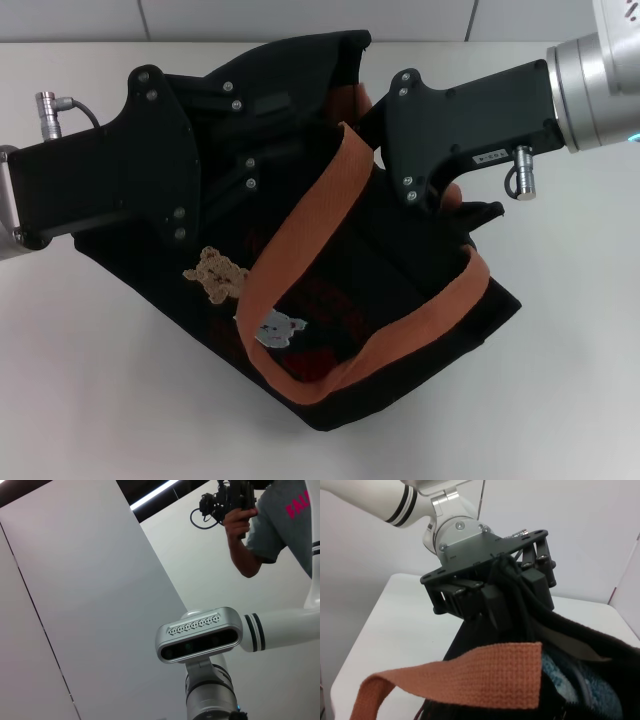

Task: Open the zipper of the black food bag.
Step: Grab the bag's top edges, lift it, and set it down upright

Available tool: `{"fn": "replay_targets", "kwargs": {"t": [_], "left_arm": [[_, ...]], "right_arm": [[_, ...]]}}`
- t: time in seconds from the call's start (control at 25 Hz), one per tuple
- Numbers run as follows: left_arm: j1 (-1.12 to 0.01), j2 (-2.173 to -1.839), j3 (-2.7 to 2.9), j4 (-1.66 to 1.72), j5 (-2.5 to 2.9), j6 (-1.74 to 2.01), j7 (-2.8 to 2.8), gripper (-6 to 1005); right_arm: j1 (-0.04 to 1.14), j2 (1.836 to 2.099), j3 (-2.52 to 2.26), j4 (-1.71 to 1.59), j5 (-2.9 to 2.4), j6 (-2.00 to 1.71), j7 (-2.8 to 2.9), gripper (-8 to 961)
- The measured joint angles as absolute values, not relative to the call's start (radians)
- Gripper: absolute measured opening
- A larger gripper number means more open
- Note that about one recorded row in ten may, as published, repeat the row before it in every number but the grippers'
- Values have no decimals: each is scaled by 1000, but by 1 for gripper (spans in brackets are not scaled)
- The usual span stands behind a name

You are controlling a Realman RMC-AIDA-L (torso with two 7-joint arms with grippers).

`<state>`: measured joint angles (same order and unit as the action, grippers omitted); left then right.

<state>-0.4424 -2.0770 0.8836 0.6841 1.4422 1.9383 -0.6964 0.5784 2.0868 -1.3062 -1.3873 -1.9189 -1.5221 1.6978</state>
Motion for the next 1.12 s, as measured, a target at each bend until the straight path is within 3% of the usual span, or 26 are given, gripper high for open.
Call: {"fn": "replay_targets", "kwargs": {"t": [0.24,1.12], "left_arm": [[-445,-2077,884,679,1441,1939,-693,190],[-443,-2079,884,673,1420,1921,-686,191]], "right_arm": [[567,2088,-1293,-1400,-1914,-1532,1699,-2],[461,2089,-1063,-1466,-2036,-1933,1720,1]]}}
